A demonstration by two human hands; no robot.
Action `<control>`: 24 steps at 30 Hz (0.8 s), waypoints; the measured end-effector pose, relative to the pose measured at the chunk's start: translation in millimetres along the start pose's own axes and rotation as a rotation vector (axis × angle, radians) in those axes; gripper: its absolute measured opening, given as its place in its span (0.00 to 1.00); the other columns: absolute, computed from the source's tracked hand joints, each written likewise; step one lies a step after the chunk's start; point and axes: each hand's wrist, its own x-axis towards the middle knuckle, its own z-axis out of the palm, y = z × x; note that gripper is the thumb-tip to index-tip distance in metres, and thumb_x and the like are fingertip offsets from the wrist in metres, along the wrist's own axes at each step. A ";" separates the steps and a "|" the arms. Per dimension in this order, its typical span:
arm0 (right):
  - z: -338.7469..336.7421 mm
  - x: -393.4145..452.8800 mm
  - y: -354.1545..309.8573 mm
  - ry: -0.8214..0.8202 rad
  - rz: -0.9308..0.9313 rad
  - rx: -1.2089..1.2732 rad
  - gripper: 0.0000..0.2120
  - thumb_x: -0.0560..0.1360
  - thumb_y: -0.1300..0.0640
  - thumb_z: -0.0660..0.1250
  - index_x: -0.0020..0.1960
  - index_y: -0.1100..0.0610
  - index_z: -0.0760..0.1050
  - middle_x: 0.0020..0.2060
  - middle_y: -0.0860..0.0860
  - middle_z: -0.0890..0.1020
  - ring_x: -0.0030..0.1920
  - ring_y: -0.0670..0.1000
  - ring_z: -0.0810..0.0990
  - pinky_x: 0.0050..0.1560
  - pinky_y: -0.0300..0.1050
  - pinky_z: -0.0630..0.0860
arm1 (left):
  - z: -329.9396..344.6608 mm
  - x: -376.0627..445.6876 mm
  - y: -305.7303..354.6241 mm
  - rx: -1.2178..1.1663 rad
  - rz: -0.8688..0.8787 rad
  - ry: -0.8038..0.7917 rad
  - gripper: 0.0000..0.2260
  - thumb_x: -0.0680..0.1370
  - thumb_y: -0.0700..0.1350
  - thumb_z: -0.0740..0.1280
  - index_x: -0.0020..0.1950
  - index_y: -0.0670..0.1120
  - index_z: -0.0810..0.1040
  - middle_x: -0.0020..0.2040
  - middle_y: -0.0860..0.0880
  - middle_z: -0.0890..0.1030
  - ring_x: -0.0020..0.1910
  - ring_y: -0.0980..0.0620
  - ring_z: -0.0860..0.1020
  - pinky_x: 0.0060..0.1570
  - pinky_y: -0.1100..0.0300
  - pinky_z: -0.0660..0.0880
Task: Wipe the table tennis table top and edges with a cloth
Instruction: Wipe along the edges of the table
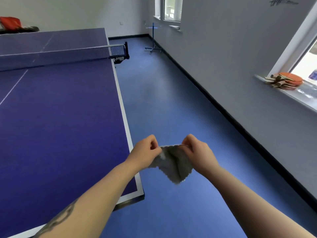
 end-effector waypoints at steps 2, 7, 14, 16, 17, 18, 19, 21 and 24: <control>2.1 3.7 -3.8 0.025 0.011 0.121 0.08 0.80 0.48 0.64 0.45 0.51 0.71 0.36 0.46 0.79 0.37 0.48 0.76 0.36 0.44 0.71 | 0.4 5.6 -3.9 -0.054 0.027 -0.004 0.04 0.80 0.42 0.61 0.46 0.47 0.69 0.38 0.48 0.74 0.35 0.52 0.69 0.36 0.58 0.68; -11.9 13.8 0.4 -0.090 0.113 0.394 0.10 0.79 0.51 0.68 0.42 0.55 0.73 0.35 0.48 0.75 0.33 0.45 0.71 0.31 0.36 0.67 | -7.3 20.2 -6.1 -0.144 0.090 -0.099 0.09 0.84 0.49 0.57 0.58 0.48 0.75 0.49 0.50 0.79 0.45 0.54 0.76 0.44 0.63 0.71; -23.0 26.0 5.2 -0.163 0.216 0.680 0.12 0.80 0.49 0.65 0.44 0.56 0.74 0.37 0.53 0.74 0.37 0.51 0.72 0.39 0.46 0.68 | -21.9 39.0 11.8 -0.093 0.036 -0.463 0.17 0.73 0.55 0.74 0.49 0.42 0.83 0.47 0.44 0.84 0.48 0.45 0.82 0.51 0.52 0.78; -22.2 27.0 8.2 -0.082 0.270 0.767 0.13 0.80 0.48 0.66 0.44 0.56 0.75 0.36 0.51 0.75 0.35 0.50 0.72 0.37 0.45 0.70 | -25.1 44.9 18.6 -0.264 -0.050 -0.525 0.15 0.75 0.53 0.72 0.52 0.42 0.82 0.49 0.44 0.84 0.50 0.45 0.83 0.55 0.49 0.78; -22.6 26.2 9.9 -0.051 0.301 0.811 0.12 0.80 0.48 0.66 0.43 0.56 0.75 0.34 0.51 0.76 0.33 0.49 0.73 0.36 0.43 0.71 | -25.8 48.3 20.4 -0.325 -0.077 -0.547 0.13 0.77 0.52 0.70 0.53 0.43 0.81 0.49 0.45 0.84 0.49 0.46 0.83 0.56 0.48 0.77; -23.4 25.4 12.1 -0.027 0.325 0.841 0.12 0.80 0.50 0.67 0.43 0.57 0.75 0.33 0.51 0.77 0.32 0.49 0.74 0.34 0.43 0.73 | -25.5 51.2 21.3 -0.366 -0.096 -0.566 0.12 0.78 0.51 0.68 0.53 0.43 0.80 0.49 0.45 0.84 0.48 0.46 0.82 0.57 0.48 0.77; -24.2 24.9 14.1 -0.004 0.341 0.855 0.12 0.80 0.51 0.67 0.43 0.57 0.75 0.33 0.51 0.78 0.31 0.49 0.75 0.34 0.43 0.74 | -24.0 53.1 21.4 -0.396 -0.112 -0.584 0.13 0.79 0.52 0.67 0.53 0.43 0.80 0.50 0.44 0.84 0.49 0.46 0.82 0.58 0.47 0.77; -25.6 25.0 17.4 0.047 0.364 0.856 0.11 0.79 0.51 0.69 0.44 0.58 0.76 0.35 0.52 0.80 0.33 0.50 0.77 0.38 0.45 0.76 | -17.2 52.3 20.3 -0.445 -0.137 -0.618 0.18 0.79 0.54 0.66 0.58 0.40 0.79 0.54 0.42 0.83 0.53 0.42 0.82 0.61 0.46 0.76; -30.2 28.0 20.8 0.124 0.384 0.783 0.11 0.77 0.50 0.71 0.41 0.57 0.77 0.37 0.52 0.80 0.35 0.51 0.78 0.39 0.46 0.76 | -2.8 45.6 18.3 -0.501 -0.116 -0.658 0.18 0.76 0.50 0.71 0.62 0.42 0.78 0.57 0.42 0.83 0.56 0.43 0.81 0.60 0.48 0.77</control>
